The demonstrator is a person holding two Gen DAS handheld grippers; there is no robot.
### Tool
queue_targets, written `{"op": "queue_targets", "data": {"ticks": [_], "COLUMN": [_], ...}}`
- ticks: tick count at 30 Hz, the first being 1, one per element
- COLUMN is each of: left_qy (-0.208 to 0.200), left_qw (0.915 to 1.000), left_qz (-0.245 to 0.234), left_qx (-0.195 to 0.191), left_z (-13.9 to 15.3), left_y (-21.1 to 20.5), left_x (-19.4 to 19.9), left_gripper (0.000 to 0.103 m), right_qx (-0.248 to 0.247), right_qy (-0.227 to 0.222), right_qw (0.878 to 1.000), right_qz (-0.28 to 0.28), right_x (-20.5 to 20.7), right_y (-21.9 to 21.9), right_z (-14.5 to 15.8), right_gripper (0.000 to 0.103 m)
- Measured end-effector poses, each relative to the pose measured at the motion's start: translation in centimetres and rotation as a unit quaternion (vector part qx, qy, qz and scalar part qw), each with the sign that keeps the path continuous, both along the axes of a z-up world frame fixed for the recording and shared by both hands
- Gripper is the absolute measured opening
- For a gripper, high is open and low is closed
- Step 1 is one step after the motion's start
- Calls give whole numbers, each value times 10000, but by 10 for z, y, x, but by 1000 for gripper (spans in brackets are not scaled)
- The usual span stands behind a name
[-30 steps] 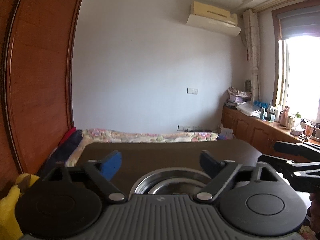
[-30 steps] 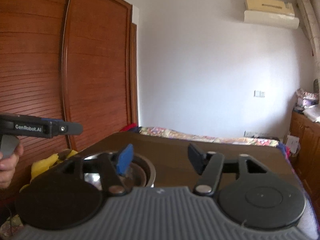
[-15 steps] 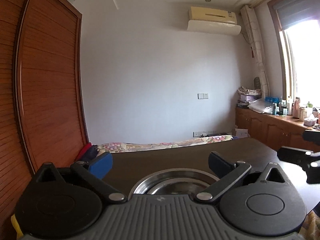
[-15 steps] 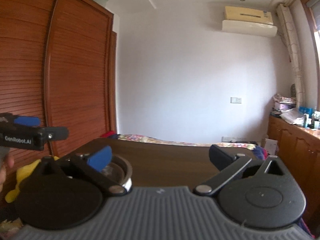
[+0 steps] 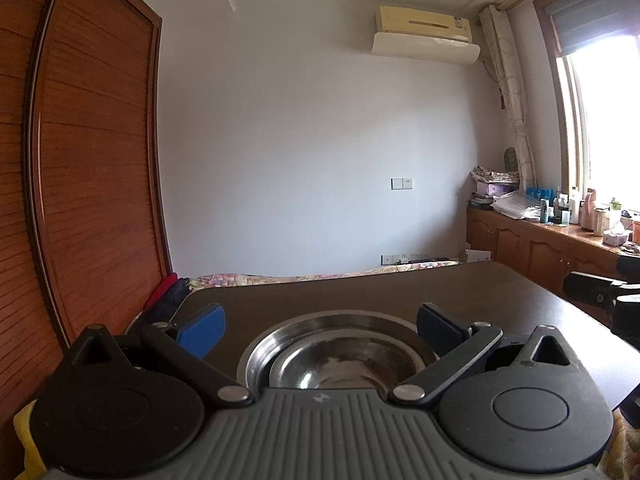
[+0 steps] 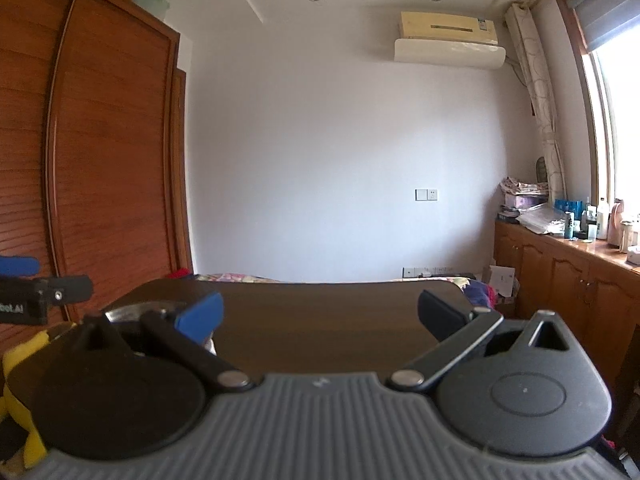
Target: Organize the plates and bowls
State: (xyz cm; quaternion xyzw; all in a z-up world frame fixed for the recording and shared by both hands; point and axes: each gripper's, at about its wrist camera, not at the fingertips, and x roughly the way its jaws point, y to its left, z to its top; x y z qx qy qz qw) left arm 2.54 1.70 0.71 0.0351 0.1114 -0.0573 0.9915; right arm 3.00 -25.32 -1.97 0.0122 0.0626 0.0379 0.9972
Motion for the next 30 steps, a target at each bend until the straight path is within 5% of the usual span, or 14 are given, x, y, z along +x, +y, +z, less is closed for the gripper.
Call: {"op": "queue_targets", "data": {"ticks": [30], "left_qy": [130], "left_qw": [9999], "left_qz": [32], "left_qx": [14], "left_z": [-7], "left_y": [-2], "left_x": [3], "left_gripper": [103], "right_qx": [-147], "right_qy": [14], "right_qw": [9999], "right_qz": [-63], "right_x": [-4], "right_y": [-1], "right_z": [-5], "right_gripper": [103]}}
